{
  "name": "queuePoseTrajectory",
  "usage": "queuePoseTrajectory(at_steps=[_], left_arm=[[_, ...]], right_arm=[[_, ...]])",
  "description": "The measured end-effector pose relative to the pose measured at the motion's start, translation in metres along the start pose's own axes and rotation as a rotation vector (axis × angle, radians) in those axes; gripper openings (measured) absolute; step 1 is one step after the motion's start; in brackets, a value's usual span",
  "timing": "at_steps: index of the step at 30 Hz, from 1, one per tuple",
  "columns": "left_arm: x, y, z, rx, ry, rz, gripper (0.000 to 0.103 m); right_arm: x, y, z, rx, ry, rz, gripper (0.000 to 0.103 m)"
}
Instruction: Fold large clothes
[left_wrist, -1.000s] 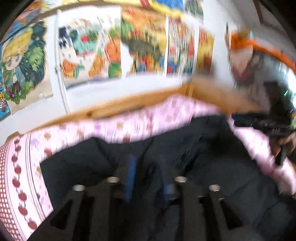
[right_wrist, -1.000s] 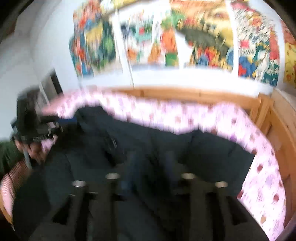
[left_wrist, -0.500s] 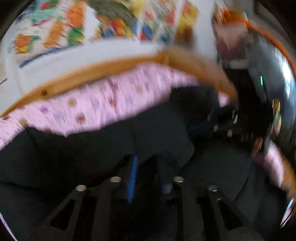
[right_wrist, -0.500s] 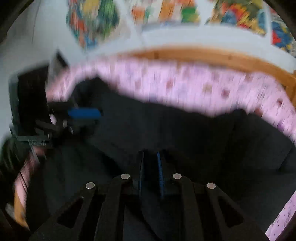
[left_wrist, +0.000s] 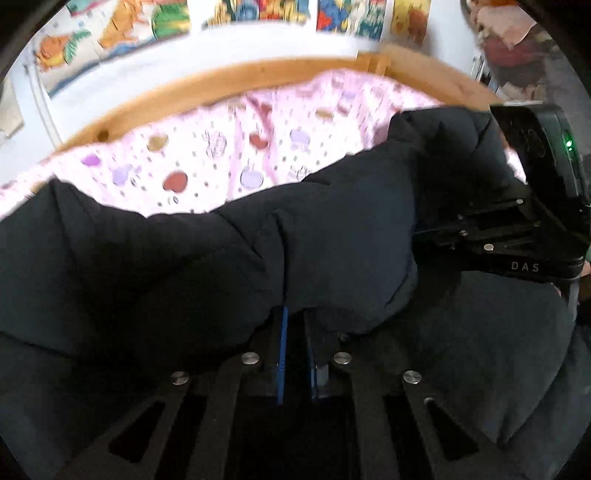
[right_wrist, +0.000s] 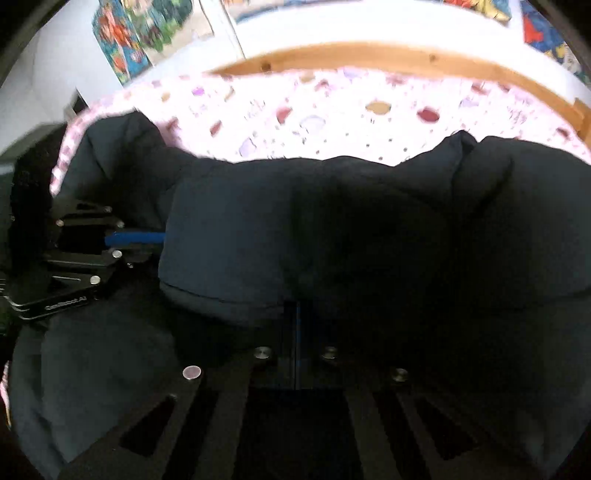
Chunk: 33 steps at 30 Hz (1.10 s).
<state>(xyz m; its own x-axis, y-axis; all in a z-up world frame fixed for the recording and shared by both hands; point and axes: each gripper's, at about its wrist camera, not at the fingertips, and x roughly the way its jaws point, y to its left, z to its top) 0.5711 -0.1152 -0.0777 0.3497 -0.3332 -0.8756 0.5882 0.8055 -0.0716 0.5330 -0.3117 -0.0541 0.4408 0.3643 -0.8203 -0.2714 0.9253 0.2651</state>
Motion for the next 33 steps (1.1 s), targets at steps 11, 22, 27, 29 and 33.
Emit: queuePoseTrajectory(at_steps=[11,22,27,29,33], left_arm=[[-0.125,-0.030,-0.012,-0.155,-0.209,0.111,0.035],[-0.245,-0.074,-0.026,-0.188,-0.407,0.268,0.095],[-0.298,-0.089,-0.051,-0.217,-0.478,0.338,0.103],[-0.318,-0.098,-0.061,-0.218,-0.503,0.358,0.103],[-0.347,-0.111,-0.080,-0.210,-0.529,0.414,0.103]], right_arm=[[-0.142,0.045,-0.016,0.029,-0.300,-0.176,0.050],[-0.244,0.082,-0.035,-0.047,-0.396,-0.254,0.079],[-0.281,0.108,-0.058,-0.066,-0.433,-0.278,0.101],[-0.292,0.116,-0.066,-0.071,-0.445,-0.287,0.101],[-0.313,0.136,-0.086,-0.081,-0.467,-0.296,0.101]])
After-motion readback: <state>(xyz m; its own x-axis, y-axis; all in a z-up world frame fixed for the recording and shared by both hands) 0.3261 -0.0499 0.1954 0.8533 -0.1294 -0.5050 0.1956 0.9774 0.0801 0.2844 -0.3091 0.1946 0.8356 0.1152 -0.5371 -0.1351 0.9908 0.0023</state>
